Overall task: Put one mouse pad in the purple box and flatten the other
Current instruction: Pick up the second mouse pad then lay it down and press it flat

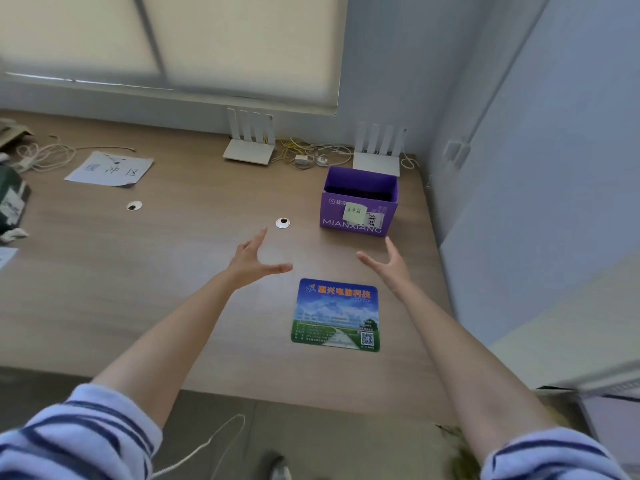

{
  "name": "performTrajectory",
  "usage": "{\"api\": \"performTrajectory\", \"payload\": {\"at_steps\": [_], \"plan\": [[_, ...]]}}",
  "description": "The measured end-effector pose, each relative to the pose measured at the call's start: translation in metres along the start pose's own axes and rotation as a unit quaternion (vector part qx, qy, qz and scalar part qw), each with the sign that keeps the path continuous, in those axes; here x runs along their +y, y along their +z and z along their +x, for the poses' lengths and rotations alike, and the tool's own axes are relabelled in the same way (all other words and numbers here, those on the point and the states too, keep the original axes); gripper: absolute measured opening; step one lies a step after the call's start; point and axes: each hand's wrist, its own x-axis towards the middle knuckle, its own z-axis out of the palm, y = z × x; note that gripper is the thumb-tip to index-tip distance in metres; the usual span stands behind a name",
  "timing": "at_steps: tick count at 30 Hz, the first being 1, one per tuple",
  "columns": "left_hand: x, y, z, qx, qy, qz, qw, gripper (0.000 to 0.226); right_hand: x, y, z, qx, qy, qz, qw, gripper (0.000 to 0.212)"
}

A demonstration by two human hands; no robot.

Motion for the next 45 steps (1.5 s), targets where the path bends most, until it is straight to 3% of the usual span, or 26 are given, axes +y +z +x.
{"api": "performTrajectory", "payload": {"at_steps": [12,17,22,30,33,38,45], "plan": [[-0.009,0.086,-0.043,-0.03,-0.054,0.023,0.998,0.127,0.084,-0.027,-0.022,-0.019,0.054,0.038,0.998,0.106],[-0.014,0.111,-0.052,-0.04,-0.059,0.02,0.997,0.126,0.11,-0.036,-0.028,-0.012,0.09,0.026,0.996,0.136],[-0.004,0.13,-0.051,-0.025,-0.074,0.02,0.997,0.123,0.135,-0.036,-0.028,-0.012,0.118,0.019,0.993,0.138],[-0.011,0.158,-0.026,0.028,-0.142,-0.088,0.986,0.096,0.163,-0.023,-0.009,0.014,0.162,0.051,0.985,0.109],[-0.021,0.172,-0.016,0.023,-0.158,-0.109,0.981,0.088,0.175,-0.013,0.004,0.033,0.194,0.055,0.979,0.089],[-0.037,0.18,0.009,-0.001,-0.177,-0.114,0.978,0.098,0.192,0.003,0.028,0.059,0.259,0.029,0.964,0.057],[-0.089,0.206,0.073,-0.042,-0.222,-0.187,0.956,0.117,0.206,0.028,0.045,0.068,0.304,-0.023,0.95,0.052]]}}
